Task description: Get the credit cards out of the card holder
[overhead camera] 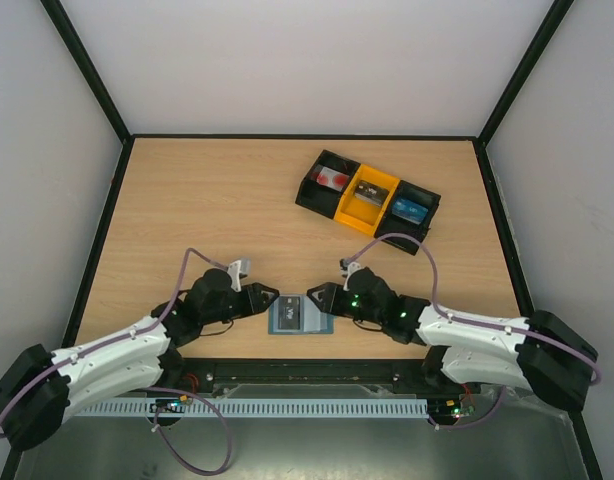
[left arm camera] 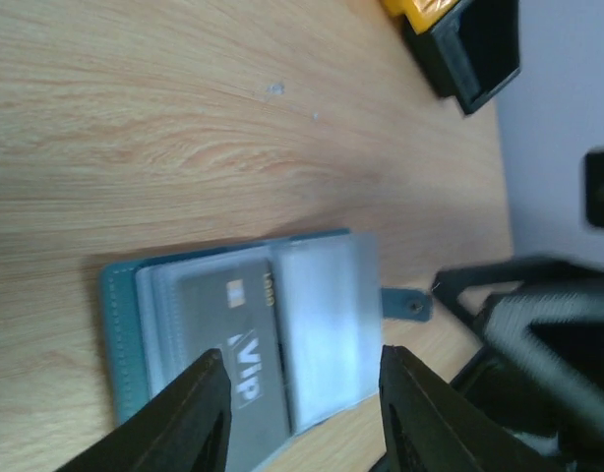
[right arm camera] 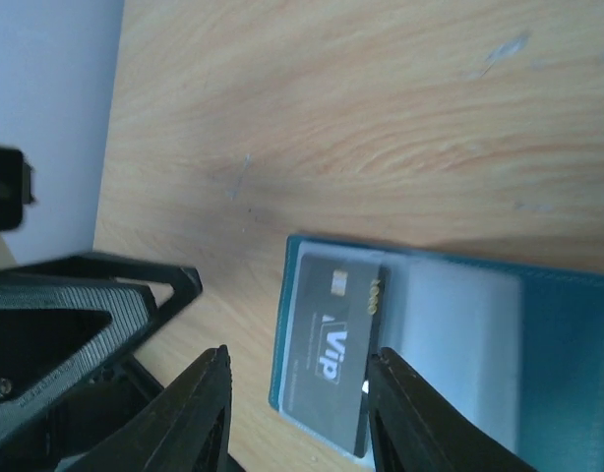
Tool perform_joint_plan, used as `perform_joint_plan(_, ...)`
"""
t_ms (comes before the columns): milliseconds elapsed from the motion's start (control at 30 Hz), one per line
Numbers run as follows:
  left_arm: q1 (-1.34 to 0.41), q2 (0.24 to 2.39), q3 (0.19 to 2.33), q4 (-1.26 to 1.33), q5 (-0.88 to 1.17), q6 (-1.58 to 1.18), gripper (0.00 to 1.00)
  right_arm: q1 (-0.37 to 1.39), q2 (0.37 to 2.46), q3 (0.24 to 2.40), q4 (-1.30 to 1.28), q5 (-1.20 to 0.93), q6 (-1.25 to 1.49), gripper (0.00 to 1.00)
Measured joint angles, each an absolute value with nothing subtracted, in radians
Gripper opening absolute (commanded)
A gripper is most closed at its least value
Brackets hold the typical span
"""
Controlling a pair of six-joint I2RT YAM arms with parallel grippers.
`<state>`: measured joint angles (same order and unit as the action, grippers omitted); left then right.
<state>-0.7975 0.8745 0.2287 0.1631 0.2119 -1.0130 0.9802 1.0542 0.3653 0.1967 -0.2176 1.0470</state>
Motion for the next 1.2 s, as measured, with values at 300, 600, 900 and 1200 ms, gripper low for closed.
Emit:
perform_joint_plan(300, -0.798, 0.905, 0.2, 0.207, 0.257, -1.019, 0.08, 1.098, 1.25, 0.368, 0.346, -0.186, 1.085, 0.3)
perform_joint_plan(600, -0.798, 1.005, 0.175, 0.281, 0.319, -0.983, 0.04, 1.12, 1.36, 0.367, 0.443, -0.159, 1.111, 0.28)
perform_joint_plan(900, -0.798, 1.075, 0.171, 0.329, 0.343, -0.962, 0.03, 1.12, 1.4, 0.359, 0.494, -0.158, 1.121, 0.27)
perform_joint_plan(1200, -0.798, 1.156, 0.155, 0.381, 0.348, -0.962, 0.03, 1.12, 1.441, 0.334, 0.535, -0.158, 1.127, 0.25)
